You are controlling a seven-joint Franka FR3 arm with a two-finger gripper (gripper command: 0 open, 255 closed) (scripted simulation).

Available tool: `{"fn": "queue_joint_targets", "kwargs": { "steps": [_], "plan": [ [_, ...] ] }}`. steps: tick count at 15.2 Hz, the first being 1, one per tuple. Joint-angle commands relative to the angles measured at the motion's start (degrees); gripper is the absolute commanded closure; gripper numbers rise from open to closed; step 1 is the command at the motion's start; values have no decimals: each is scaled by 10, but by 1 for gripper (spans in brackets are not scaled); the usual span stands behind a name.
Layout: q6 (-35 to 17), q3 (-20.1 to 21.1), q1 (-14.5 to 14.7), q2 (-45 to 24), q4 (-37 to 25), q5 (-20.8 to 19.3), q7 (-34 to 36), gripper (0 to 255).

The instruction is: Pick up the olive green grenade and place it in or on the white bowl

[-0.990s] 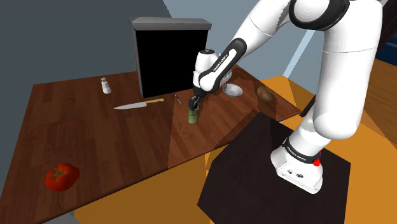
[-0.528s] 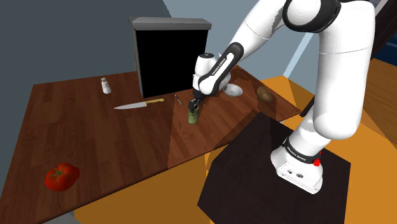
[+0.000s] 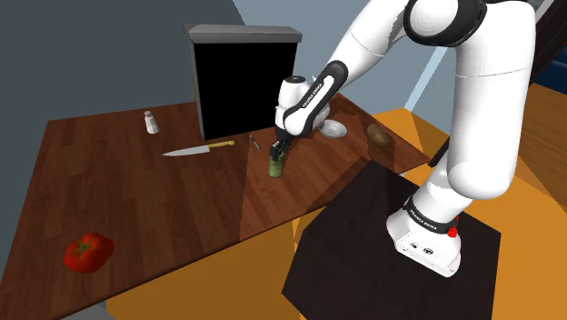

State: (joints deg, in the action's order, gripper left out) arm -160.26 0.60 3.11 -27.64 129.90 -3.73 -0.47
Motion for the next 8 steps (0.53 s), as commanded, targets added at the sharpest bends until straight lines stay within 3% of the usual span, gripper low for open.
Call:
{"fn": "queue_joint_targets", "kwargs": {
  "steps": [1,8],
  "plan": [
    [0,0,0,0,0,0,0,255],
    [18,2,-1,23,6,2,-2,255]
  ]
}}
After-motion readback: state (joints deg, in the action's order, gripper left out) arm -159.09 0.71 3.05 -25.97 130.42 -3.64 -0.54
